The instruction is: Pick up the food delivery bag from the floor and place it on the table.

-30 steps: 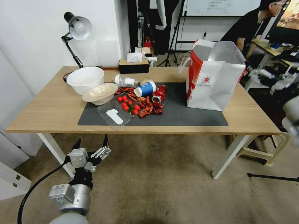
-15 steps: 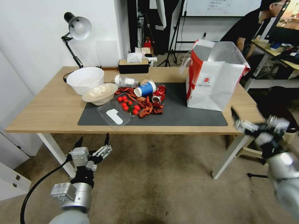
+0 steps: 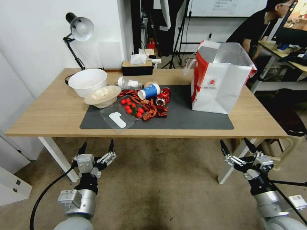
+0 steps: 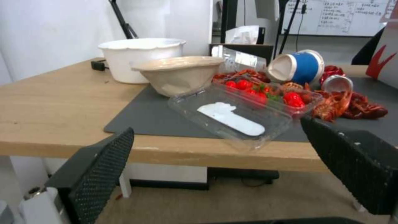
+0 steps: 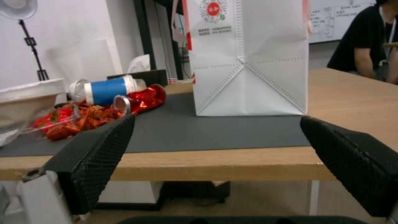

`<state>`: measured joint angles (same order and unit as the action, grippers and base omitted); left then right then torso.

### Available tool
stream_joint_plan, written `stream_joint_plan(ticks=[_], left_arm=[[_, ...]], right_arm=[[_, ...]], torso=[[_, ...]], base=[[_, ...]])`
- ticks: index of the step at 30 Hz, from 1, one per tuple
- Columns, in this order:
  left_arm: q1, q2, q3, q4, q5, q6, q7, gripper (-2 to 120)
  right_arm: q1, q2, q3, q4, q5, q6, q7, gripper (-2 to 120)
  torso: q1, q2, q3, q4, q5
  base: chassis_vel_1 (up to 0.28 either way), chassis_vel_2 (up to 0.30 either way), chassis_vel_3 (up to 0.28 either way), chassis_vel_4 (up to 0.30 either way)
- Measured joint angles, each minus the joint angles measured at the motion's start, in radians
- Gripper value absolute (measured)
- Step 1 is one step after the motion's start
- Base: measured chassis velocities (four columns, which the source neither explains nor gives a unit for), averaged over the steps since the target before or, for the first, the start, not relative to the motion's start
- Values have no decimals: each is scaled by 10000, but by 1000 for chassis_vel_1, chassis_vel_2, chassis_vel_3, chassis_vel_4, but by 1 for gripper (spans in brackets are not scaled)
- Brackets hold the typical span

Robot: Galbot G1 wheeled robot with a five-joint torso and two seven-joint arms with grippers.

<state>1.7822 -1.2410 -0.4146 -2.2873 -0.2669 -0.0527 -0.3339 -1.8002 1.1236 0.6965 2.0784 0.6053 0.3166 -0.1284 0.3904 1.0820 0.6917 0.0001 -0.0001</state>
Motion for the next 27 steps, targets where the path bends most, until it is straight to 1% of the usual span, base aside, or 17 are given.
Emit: stream_joint_plan(ticks=[7,27], left_arm=[[-36,12,41,201,23,-150,-221,100],[17,-89,81,289,73,-311,-411,100]], right_arm=[[111,58,-3,-48,85,-18,306,100],[146,-174,195,138,299,-162,300,100]], torso=[[0,0,0,-1,0],[1,-1,0,-1,1]], base=[[0,0,0,0],[0,0,0,0]])
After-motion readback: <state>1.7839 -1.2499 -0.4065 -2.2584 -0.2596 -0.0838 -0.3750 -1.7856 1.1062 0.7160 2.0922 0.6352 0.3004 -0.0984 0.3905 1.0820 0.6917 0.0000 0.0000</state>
